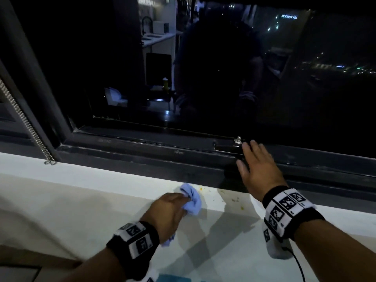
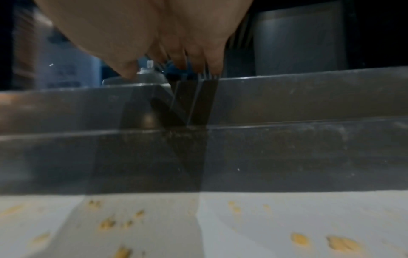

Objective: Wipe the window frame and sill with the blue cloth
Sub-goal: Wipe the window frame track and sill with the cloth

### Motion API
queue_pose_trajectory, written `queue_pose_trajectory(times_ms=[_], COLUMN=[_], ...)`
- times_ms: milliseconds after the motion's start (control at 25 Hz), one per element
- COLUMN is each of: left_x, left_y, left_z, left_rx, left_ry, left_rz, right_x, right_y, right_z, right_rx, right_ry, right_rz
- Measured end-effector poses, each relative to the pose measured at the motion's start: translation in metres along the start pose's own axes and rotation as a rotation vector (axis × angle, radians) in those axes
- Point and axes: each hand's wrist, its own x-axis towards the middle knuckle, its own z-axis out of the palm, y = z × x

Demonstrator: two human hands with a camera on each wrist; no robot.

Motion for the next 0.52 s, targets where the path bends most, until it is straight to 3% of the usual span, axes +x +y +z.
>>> queue_pose_trajectory(times_ms=[80, 160, 320, 400, 520], left_x=[-0.007, 0.001, 0.034, 0.042, 0.045], left_y=[-0.009, -0.019, -0.008, 0.005, 0.015], left_z=[-0.01, -0.016, 0.001, 0.007, 0.02], left_rx=[0.075, 0.136, 0.173, 0.184, 0.178], left_ry=[-0.016, 0.048, -0.018, -0.027, -0.052], left_rz=[-0.065, -0.27, -0.47, -0.509, -0.45], right_x=[0.001, 0.001, 0.001, 0.001, 0.0], right_y=[0.001, 0.002, 0.003, 0.002, 0.0], right_z=[0.007, 0.008, 0.012, 0.017, 0.021], right_rx=[-0.008, 0.025, -0.012, -0.02, 0.007], right_ry=[-0.021, 0.016, 0.05, 0.097, 0.167], right_rz=[-0.066, -0.07, -0.061, -0.057, -0.04])
